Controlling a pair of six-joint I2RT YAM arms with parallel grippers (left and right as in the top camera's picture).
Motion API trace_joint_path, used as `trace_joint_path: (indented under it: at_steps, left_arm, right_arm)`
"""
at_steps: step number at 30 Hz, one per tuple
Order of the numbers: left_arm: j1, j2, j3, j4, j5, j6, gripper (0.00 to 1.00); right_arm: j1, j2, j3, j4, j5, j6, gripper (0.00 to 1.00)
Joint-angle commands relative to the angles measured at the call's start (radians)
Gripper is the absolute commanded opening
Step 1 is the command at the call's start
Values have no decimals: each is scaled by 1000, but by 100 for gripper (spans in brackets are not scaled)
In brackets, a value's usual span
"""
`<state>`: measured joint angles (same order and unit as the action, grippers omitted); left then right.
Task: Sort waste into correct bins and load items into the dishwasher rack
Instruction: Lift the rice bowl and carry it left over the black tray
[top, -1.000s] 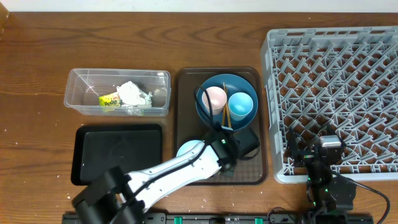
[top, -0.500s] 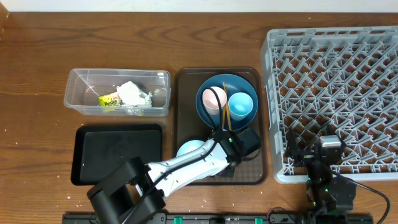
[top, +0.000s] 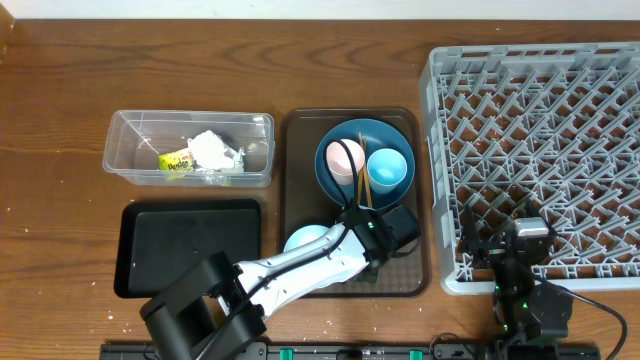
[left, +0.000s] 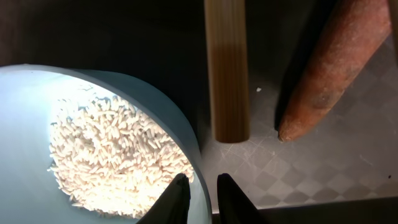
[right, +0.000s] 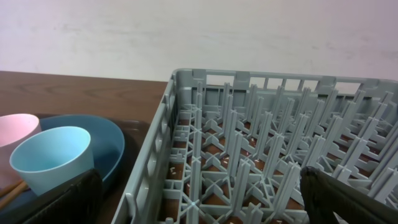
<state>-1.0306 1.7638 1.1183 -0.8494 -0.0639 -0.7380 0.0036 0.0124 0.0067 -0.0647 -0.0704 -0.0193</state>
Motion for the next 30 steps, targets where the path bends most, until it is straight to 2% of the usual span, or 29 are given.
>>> trace_joint_path:
  at_steps: [1, 16, 30]
  left_arm:
    - [-3, 9, -2, -4, -27, -1, 12]
    - [-3, 9, -2, -23, -24, 0, 7]
    - [-2, -47, 0, -53, -128, 0, 6]
  right_arm:
    - [-6, -3, -2, -4, 3, -4, 99]
    - [-6, -3, -2, -4, 3, -4, 99]
    - [-6, -3, -1, -4, 3, -4, 99]
